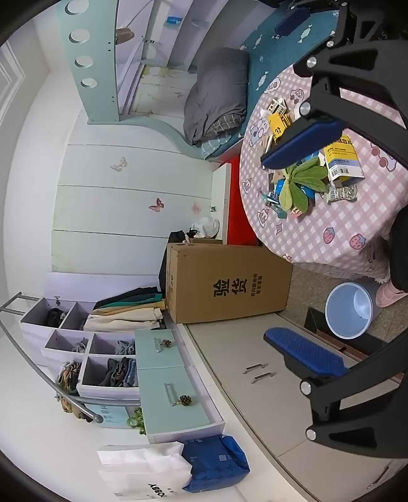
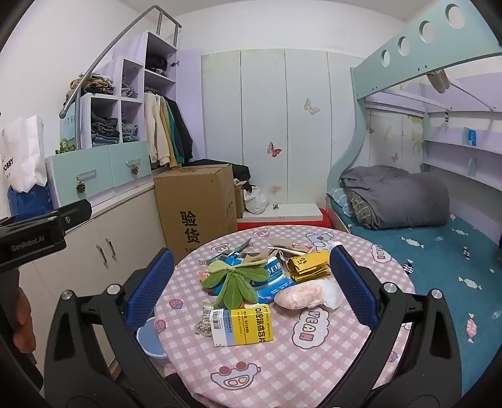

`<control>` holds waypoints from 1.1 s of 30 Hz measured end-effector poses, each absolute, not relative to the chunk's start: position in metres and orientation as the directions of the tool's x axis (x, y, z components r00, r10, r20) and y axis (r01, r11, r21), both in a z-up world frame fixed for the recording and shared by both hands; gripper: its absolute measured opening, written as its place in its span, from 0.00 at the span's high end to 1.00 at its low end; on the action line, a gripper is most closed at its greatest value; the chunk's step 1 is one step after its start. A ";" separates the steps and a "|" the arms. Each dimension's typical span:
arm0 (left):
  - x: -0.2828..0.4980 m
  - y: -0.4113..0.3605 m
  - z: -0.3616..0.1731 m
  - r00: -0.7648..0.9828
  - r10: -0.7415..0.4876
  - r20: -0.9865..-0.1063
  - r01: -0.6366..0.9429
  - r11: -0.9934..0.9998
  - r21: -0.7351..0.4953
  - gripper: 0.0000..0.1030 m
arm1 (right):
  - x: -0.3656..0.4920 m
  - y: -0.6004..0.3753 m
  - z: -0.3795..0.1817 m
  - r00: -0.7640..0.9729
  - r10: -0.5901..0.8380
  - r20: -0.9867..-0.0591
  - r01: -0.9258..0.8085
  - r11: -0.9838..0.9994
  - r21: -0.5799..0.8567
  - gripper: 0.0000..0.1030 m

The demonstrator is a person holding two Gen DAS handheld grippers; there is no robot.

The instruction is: Collect trash

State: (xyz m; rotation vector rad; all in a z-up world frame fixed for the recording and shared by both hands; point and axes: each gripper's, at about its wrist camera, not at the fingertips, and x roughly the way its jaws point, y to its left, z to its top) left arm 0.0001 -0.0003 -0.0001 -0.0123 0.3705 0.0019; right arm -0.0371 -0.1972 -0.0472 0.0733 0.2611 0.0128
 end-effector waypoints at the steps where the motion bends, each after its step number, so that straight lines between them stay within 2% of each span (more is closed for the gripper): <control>1: 0.000 -0.001 0.000 0.932 0.000 -0.361 -0.004 1.000 -0.010 0.04 | -0.037 -0.197 -0.047 0.966 0.022 -0.259 -0.002 0.997 0.074 0.06; 15: 0.004 -0.003 -0.012 0.929 -0.005 -0.371 0.002 1.000 -0.009 0.04 | -0.032 -0.199 -0.050 0.959 0.025 -0.282 -0.003 0.997 0.079 0.06; 33: 0.004 -0.015 -0.003 0.924 -0.007 -0.382 0.016 1.000 0.021 0.04 | -0.033 -0.204 -0.050 0.959 0.023 -0.284 0.002 0.996 0.090 0.06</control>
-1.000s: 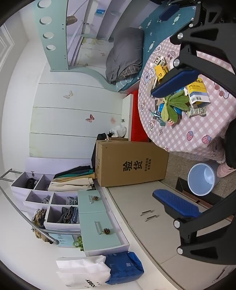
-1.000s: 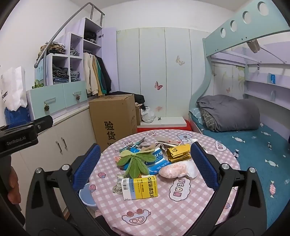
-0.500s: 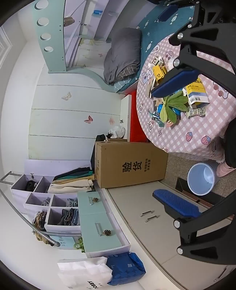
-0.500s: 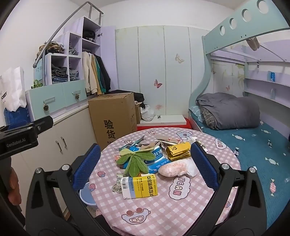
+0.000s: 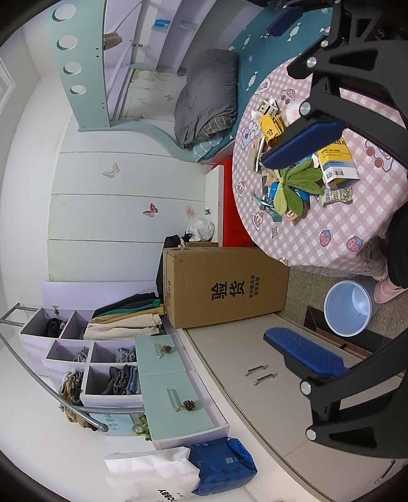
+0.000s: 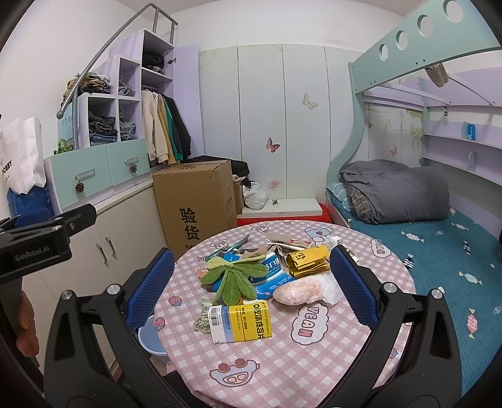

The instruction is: Collect trash

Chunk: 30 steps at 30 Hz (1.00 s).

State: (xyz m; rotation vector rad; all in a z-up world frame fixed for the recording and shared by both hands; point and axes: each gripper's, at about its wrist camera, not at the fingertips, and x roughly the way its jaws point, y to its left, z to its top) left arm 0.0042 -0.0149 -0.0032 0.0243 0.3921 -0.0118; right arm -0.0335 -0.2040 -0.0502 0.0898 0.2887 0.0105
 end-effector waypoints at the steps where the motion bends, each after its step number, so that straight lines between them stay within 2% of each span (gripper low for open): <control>1: 0.005 -0.015 -0.003 0.924 -0.008 -0.382 0.018 1.000 0.023 0.04 | -0.034 -0.204 -0.050 0.959 0.023 -0.283 0.003 0.996 0.091 0.06; 30: 0.005 -0.032 -0.008 0.919 -0.035 -0.392 0.059 0.997 0.049 0.04 | -0.036 -0.217 -0.048 0.953 0.005 -0.304 0.027 0.995 0.101 0.06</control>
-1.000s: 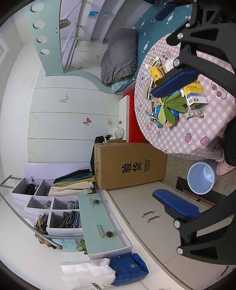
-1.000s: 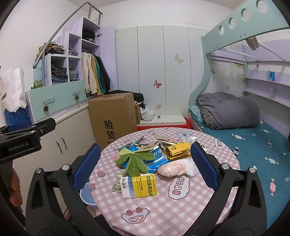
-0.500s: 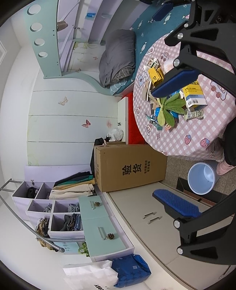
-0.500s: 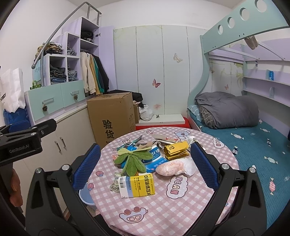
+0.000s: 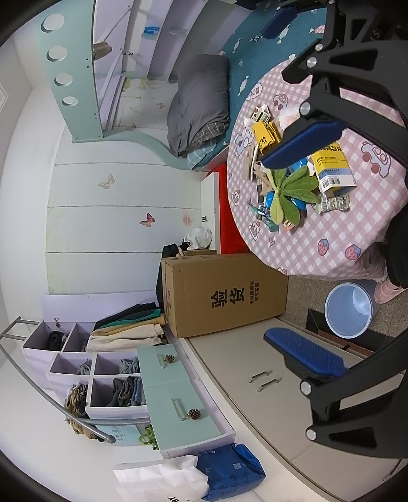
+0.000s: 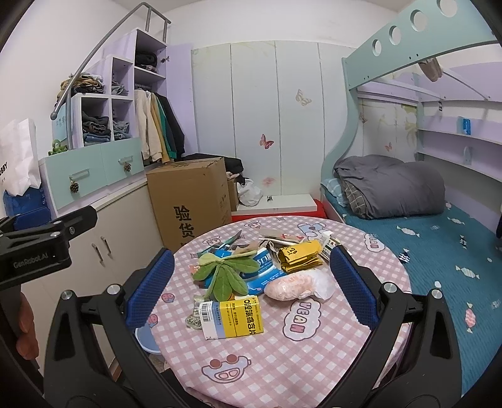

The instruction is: Collect trash

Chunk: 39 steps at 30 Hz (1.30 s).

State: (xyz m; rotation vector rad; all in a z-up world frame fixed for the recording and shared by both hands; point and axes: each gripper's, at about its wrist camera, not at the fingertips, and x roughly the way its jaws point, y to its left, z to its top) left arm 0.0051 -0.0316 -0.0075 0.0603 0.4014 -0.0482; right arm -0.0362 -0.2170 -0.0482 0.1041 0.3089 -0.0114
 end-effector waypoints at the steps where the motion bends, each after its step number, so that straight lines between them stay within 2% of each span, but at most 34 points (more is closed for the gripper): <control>1: 0.005 -0.032 -0.008 0.919 -0.037 -0.392 0.061 0.997 0.050 0.04 | -0.036 -0.217 -0.049 0.952 0.005 -0.305 0.027 0.995 0.101 0.06; 39: 0.010 -0.044 -0.019 0.906 -0.038 -0.421 0.074 0.995 0.071 0.04 | -0.034 -0.218 -0.062 0.942 0.002 -0.335 0.038 0.993 0.113 0.06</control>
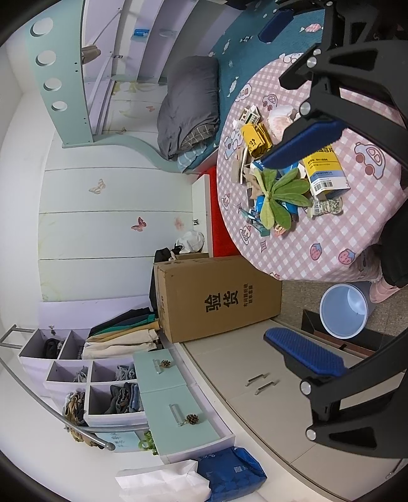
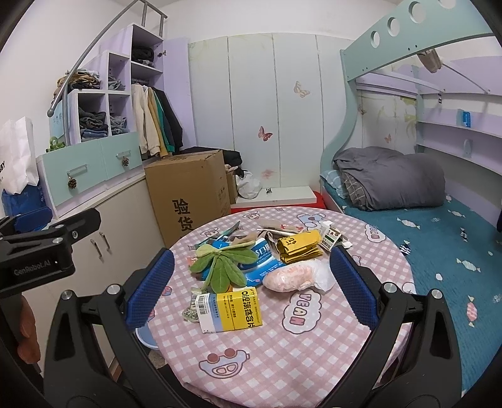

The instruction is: Collect trash

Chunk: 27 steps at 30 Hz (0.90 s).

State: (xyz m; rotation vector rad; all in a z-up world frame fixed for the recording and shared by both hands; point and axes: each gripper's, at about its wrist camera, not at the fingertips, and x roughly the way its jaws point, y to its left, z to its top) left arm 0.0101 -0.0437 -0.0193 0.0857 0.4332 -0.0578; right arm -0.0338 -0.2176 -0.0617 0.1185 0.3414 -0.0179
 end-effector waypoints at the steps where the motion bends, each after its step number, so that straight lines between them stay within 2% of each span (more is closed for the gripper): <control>1: 0.010 -0.044 -0.020 0.905 -0.037 -0.423 0.075 0.995 0.072 0.04 | -0.033 -0.218 -0.062 0.940 -0.001 -0.340 0.042 0.993 0.114 0.06; 10: 0.018 -0.050 -0.028 0.892 -0.043 -0.451 0.085 0.994 0.073 0.04 | -0.025 -0.230 -0.072 0.927 0.031 -0.373 0.030 0.987 0.158 0.06; 20: 0.040 -0.066 -0.062 0.853 -0.069 -0.517 0.127 0.989 0.077 0.04 | -0.003 -0.251 -0.106 0.873 0.080 -0.480 0.047 0.968 0.247 0.06; 27: 0.067 -0.085 -0.108 0.768 -0.119 -0.630 0.211 0.975 0.072 0.04 | 0.012 -0.269 -0.140 0.827 0.046 -0.561 0.112 0.963 0.244 0.06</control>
